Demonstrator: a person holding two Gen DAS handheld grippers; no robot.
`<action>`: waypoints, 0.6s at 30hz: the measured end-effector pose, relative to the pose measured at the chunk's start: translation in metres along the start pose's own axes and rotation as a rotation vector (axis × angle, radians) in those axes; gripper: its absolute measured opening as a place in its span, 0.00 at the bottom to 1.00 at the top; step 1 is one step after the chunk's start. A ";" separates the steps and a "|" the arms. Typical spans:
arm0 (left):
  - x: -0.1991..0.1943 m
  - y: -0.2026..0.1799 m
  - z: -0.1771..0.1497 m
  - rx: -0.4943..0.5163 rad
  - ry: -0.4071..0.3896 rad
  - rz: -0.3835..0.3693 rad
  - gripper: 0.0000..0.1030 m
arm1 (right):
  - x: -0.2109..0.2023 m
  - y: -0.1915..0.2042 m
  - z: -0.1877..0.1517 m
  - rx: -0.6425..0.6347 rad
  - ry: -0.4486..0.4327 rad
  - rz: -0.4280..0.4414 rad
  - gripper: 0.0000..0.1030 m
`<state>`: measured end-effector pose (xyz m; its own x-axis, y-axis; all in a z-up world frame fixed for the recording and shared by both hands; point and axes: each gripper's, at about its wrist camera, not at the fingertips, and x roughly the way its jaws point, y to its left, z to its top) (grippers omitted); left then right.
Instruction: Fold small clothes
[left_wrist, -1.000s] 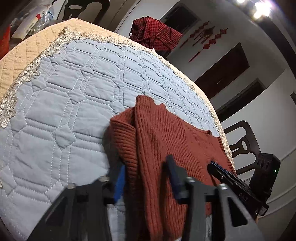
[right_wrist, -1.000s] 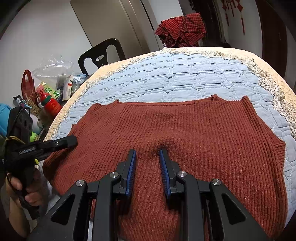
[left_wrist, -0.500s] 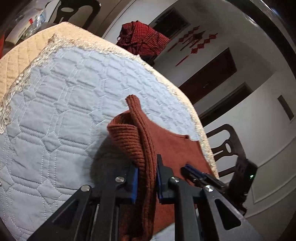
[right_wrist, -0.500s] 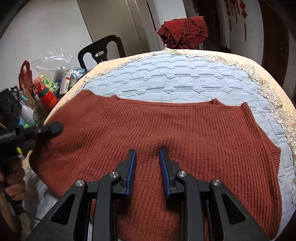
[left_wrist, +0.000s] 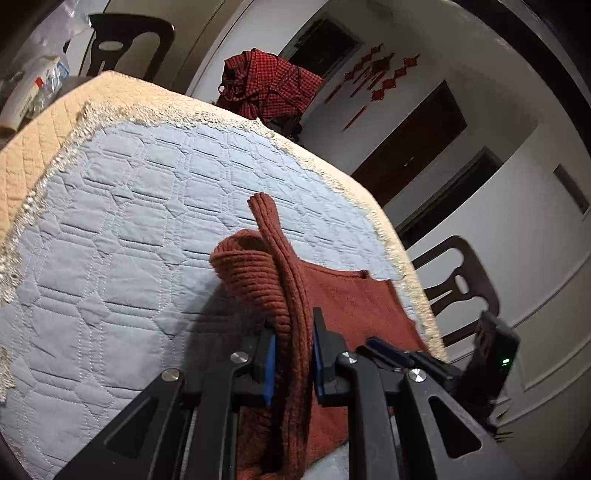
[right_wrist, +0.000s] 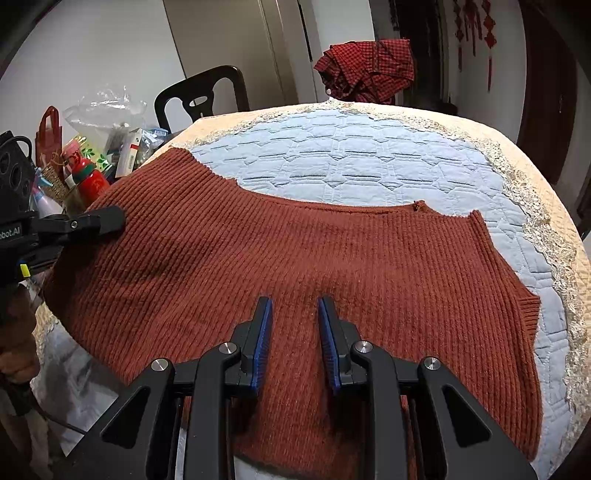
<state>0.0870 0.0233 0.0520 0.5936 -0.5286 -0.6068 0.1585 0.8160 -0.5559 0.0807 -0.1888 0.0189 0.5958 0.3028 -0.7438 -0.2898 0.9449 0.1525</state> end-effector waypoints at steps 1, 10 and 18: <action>0.001 0.000 -0.001 0.006 0.001 0.015 0.17 | 0.000 0.000 0.000 -0.001 0.000 -0.002 0.25; 0.008 0.012 -0.010 0.036 0.018 0.108 0.17 | 0.001 0.002 -0.002 -0.007 -0.004 -0.013 0.25; 0.008 0.013 -0.013 0.046 0.024 0.118 0.17 | 0.002 0.001 -0.002 -0.013 -0.006 -0.012 0.25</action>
<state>0.0836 0.0266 0.0330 0.5917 -0.4329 -0.6800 0.1251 0.8827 -0.4531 0.0802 -0.1875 0.0162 0.6038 0.2921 -0.7417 -0.2921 0.9468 0.1352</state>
